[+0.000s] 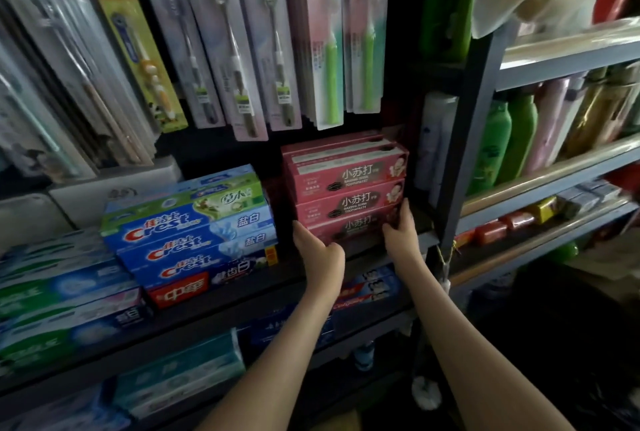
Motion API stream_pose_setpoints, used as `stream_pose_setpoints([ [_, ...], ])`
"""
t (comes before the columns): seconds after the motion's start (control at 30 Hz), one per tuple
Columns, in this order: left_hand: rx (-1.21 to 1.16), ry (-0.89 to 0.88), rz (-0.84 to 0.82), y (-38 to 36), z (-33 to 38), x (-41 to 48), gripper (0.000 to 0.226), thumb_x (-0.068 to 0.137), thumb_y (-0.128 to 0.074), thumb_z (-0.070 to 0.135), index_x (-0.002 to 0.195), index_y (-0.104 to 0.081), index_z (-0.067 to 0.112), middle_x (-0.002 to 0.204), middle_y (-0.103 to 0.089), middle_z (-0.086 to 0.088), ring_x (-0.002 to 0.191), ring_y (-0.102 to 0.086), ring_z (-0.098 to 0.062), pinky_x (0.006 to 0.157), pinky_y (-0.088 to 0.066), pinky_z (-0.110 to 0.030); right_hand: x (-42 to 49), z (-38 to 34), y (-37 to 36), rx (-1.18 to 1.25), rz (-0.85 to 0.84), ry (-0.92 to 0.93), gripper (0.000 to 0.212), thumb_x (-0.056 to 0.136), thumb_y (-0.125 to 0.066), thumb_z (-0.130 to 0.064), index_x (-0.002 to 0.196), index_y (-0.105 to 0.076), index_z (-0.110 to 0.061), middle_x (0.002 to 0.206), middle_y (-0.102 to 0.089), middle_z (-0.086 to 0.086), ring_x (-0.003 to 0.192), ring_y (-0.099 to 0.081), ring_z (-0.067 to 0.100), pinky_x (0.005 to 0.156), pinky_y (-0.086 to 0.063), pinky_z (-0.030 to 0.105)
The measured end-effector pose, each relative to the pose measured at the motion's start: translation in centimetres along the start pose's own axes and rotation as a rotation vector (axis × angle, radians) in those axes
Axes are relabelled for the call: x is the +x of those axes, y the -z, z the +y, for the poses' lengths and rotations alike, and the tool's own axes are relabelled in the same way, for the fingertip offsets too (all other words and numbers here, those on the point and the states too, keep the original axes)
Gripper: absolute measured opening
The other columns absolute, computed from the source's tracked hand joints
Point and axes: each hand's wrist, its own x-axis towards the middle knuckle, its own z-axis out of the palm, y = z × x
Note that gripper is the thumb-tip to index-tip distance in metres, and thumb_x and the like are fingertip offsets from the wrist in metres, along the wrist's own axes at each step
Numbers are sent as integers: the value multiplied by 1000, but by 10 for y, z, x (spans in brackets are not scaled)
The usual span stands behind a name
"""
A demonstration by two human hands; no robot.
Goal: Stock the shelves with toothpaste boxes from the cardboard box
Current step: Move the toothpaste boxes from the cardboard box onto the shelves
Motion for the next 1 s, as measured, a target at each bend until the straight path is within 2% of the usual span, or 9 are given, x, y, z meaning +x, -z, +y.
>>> stream_pose_setpoints([
  [0.1,-8,-15,39,-8,-1,-5,85,88,-32,-16,152,13,18,159,16,3,146,9,-13,112,-7,-22,3,0,-3,-29,-24,3,76,93,-37,3,153,1,-25,160,-7,-2,145,-15,20,114,-23,34],
  [0.17,0,-16,52,-12,-1,-7,84,88,-31,-16,151,13,17,159,16,3,146,8,-13,106,-9,-16,5,0,-3,-61,-26,3,79,92,-36,4,153,4,-25,160,-4,-2,144,-15,21,101,-27,26],
  [0.3,-13,8,64,-18,3,-10,86,87,-33,-15,151,15,17,158,18,2,147,6,-15,112,-10,-23,9,-2,3,-64,-49,-8,77,93,-37,2,153,4,-27,159,-4,-3,141,-21,22,88,-31,22],
  [0.4,-25,-18,98,-16,11,-10,87,88,-35,-13,151,16,18,158,20,4,146,10,-15,115,-4,-26,11,-10,8,5,-47,-7,77,93,-44,-5,153,1,-25,159,-8,-1,141,-23,23,95,-38,26],
  [0.5,-70,-120,119,-10,26,-4,81,93,-38,-5,151,14,19,159,17,5,146,10,-13,120,-2,-35,15,-28,13,119,-22,16,79,91,-50,-12,152,-3,-28,158,-13,-2,140,-26,22,112,-31,41],
  [0.57,-85,-164,90,-6,35,0,79,95,-39,-1,151,12,21,159,14,6,147,8,-13,120,-3,-37,19,-40,15,199,-56,30,81,87,-51,-18,151,-5,-34,156,-20,-2,136,-35,23,108,-37,48],
  [0.7,-33,-142,44,-4,44,3,82,92,-36,-7,151,15,20,159,16,3,146,11,-14,120,-1,-38,25,-53,15,227,-132,14,88,74,-53,-28,150,-9,-37,150,-31,0,126,-46,25,99,-47,49],
  [0.87,3,-126,0,0,46,3,85,90,-35,-10,150,17,20,158,19,2,146,12,-16,120,-1,-39,21,-54,15,194,-154,46,85,87,-53,-9,152,-3,-32,154,-22,0,133,-37,26,104,-42,51],
  [1.0,2,-123,-8,6,36,2,85,91,-35,-10,150,18,22,158,20,4,146,11,-15,120,0,-38,21,-42,21,148,-116,-41,86,88,-55,-8,152,-1,-27,154,-23,3,134,-36,27,107,-38,49],
])
